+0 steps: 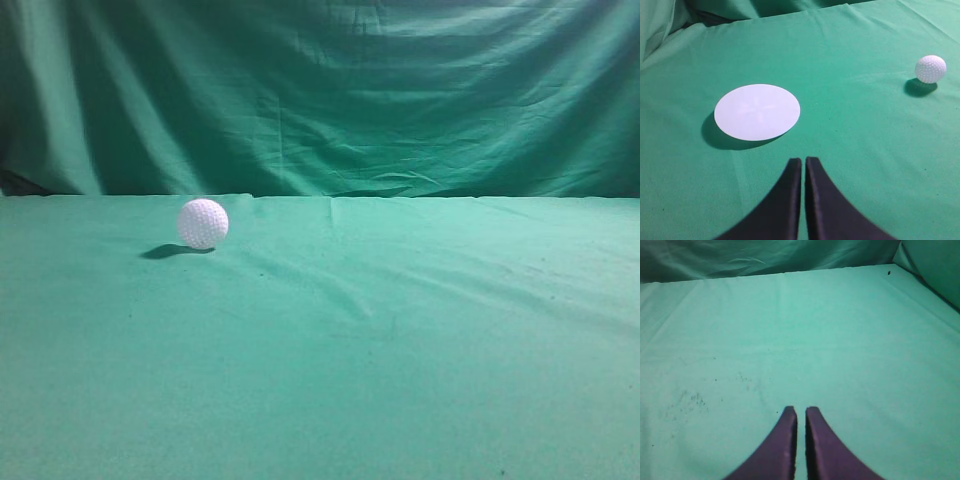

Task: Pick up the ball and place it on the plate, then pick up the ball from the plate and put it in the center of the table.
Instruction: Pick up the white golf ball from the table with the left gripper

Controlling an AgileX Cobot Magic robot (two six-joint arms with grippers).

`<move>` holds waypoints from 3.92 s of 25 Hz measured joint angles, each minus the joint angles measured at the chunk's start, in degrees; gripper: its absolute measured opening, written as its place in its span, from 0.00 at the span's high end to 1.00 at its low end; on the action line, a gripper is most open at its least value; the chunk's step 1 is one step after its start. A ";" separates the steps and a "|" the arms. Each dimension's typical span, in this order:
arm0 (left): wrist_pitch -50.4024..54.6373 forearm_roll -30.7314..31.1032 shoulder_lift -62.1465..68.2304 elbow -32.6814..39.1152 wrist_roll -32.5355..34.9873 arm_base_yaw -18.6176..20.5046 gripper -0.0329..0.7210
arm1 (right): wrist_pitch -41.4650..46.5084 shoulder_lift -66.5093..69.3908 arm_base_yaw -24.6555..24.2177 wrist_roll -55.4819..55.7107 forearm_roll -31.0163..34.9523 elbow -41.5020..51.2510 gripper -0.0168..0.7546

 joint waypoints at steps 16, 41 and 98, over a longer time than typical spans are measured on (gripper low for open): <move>0.00 0.00 0.00 0.00 -0.04 0.00 0.96 | 0.00 0.00 0.00 0.00 0.00 0.00 0.90; -21.03 -15.78 0.00 0.00 -9.14 0.00 0.96 | 0.00 0.00 0.00 0.00 0.00 0.00 0.90; 20.59 -6.07 85.76 -60.77 5.87 -24.65 0.96 | 0.00 0.00 0.00 0.00 0.00 0.00 0.90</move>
